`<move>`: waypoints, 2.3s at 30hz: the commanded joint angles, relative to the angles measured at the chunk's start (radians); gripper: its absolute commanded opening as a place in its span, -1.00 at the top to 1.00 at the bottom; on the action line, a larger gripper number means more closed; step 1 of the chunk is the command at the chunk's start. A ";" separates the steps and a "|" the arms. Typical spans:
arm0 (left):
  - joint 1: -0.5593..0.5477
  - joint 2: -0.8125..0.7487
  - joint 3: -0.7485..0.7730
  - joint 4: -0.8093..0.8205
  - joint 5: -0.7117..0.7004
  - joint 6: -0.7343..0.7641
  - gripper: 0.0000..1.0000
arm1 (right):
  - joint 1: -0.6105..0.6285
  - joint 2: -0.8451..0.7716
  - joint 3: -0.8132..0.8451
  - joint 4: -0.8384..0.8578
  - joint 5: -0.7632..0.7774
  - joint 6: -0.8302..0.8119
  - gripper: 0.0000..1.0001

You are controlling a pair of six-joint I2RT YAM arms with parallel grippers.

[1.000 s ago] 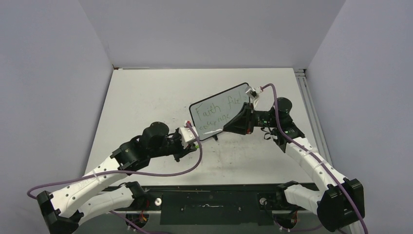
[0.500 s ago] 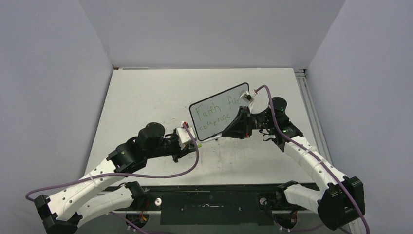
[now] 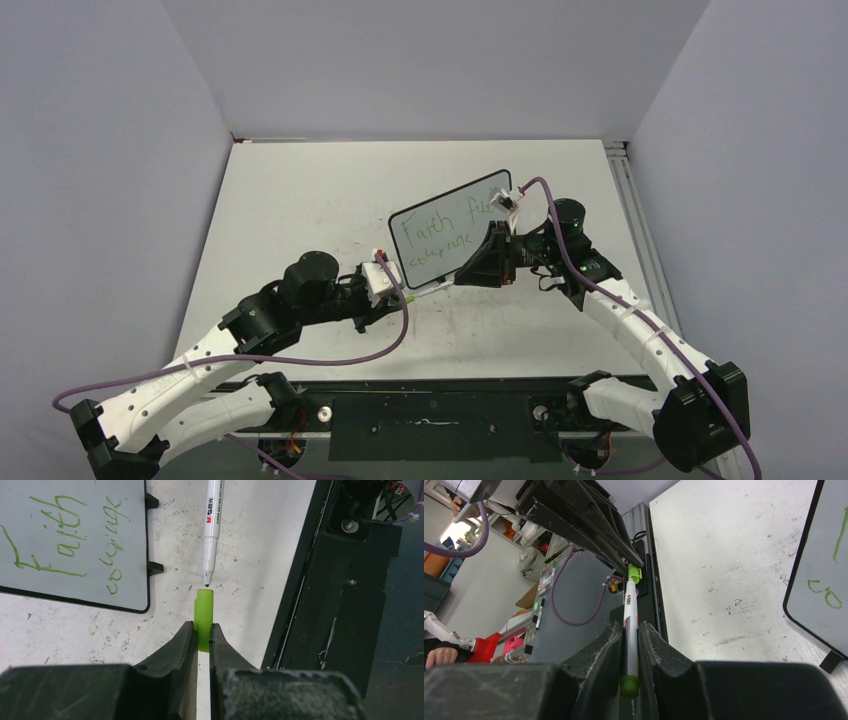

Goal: Write a sentence on the whiteboard
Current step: Close the whiteboard marker at the center of the board.

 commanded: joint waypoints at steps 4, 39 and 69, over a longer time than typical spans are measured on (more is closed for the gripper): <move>0.007 -0.011 0.009 0.043 0.018 0.004 1.00 | 0.012 0.017 0.056 -0.004 -0.019 -0.061 0.89; 0.015 0.003 0.014 0.042 0.036 0.004 1.00 | 0.033 0.016 0.069 -0.017 -0.032 -0.077 0.89; 0.019 0.009 -0.004 0.136 0.160 -0.049 1.00 | 0.165 0.092 0.013 0.158 -0.020 0.031 0.89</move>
